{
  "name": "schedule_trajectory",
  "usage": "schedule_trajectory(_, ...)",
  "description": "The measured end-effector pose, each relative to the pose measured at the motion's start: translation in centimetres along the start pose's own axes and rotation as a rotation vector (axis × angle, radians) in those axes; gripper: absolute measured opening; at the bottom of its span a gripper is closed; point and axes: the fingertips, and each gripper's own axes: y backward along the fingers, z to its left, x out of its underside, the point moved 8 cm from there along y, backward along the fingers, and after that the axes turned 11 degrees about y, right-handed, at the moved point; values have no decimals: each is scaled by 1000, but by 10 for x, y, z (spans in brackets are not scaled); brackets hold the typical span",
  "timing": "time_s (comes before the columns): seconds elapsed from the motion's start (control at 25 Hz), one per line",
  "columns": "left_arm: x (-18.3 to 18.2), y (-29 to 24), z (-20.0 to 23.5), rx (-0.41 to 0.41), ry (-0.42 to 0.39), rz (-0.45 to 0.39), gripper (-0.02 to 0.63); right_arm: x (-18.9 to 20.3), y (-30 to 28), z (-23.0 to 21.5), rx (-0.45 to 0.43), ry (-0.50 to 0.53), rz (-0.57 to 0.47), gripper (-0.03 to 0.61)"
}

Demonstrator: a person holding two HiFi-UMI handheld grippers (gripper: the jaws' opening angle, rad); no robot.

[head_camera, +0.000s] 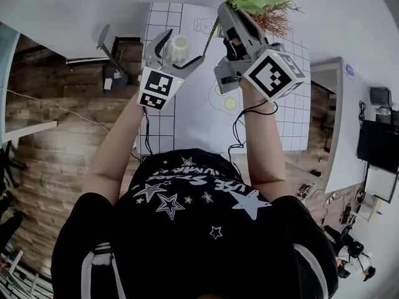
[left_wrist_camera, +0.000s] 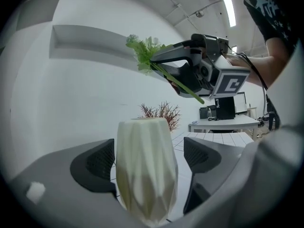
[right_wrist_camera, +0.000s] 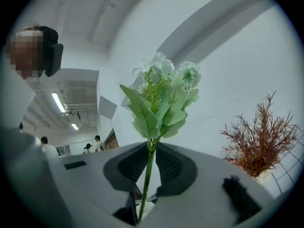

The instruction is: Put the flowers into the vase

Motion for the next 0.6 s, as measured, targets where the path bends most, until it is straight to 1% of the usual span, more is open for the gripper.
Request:
schedule_trajectory(0.08, 3, -1, 0, -10, -20, 29, 460, -1, -3, 2, -8, 7, -19, 56)
schedule_trajectory(0.16, 6, -2, 0, -18, -34, 52, 425, -2, -5, 4, -17, 28, -30, 55)
schedule_trajectory(0.24, 7, -1, 0, -29, -27, 53, 397, -4, -6, 5, -22, 41, -42, 55)
schedule_trajectory(0.28, 7, -1, 1, -36, -22, 50, 369, -5, -7, 5, -25, 41, -50, 55)
schedule_trajectory(0.48, 7, -1, 4, -44, -6, 42, 359, -7, -15, 8, -43, 48, -99, 55)
schedule_trajectory(0.6, 8, 0, 4, -41, -5, 38, 359, -4, -20, 12, -48, 39, -154, 55)
